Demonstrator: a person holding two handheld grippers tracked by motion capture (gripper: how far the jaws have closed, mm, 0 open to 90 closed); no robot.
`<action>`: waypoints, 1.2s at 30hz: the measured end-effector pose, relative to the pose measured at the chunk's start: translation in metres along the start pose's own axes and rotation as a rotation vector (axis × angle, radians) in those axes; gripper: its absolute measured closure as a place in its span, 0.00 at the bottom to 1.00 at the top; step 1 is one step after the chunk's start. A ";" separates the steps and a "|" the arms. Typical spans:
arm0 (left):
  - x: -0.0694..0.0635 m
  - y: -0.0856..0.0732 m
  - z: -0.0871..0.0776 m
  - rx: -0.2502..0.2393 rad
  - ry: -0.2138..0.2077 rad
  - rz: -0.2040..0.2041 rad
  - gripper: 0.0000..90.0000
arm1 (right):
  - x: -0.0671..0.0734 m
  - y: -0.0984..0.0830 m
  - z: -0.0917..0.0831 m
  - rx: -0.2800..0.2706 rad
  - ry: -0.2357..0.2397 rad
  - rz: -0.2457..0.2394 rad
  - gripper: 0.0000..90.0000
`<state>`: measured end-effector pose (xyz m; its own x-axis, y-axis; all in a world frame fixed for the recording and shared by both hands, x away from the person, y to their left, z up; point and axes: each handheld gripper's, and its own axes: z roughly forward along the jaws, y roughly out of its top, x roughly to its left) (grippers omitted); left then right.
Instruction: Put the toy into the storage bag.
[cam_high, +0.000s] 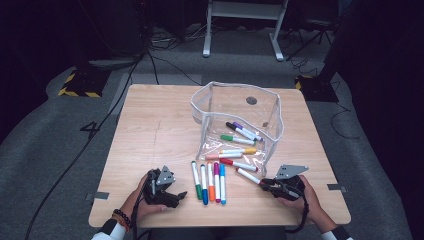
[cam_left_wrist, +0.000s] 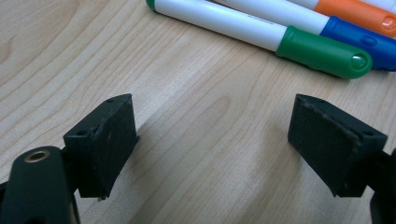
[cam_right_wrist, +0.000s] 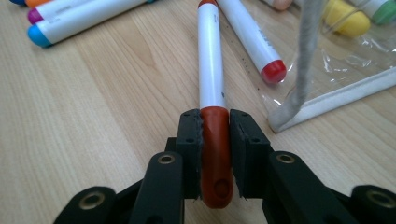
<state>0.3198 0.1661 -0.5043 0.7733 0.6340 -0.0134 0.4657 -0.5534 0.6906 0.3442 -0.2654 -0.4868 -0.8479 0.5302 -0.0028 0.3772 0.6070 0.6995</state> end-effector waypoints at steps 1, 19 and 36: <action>0.000 0.000 0.000 0.000 0.000 0.000 0.17 | 0.000 0.001 -0.003 -0.006 0.002 -0.006 0.84; 0.000 0.000 0.000 0.000 0.000 0.000 0.17 | -0.005 -0.011 -0.068 -0.129 -0.016 -0.021 0.83; 0.000 0.000 0.000 0.000 0.001 -0.001 0.17 | -0.014 -0.038 -0.120 -0.180 -0.073 0.000 0.84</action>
<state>0.3196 0.1660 -0.5043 0.7720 0.6354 -0.0134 0.4668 -0.5526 0.6905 0.2974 -0.3672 -0.4280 -0.8162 0.5756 -0.0495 0.2991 0.4942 0.8163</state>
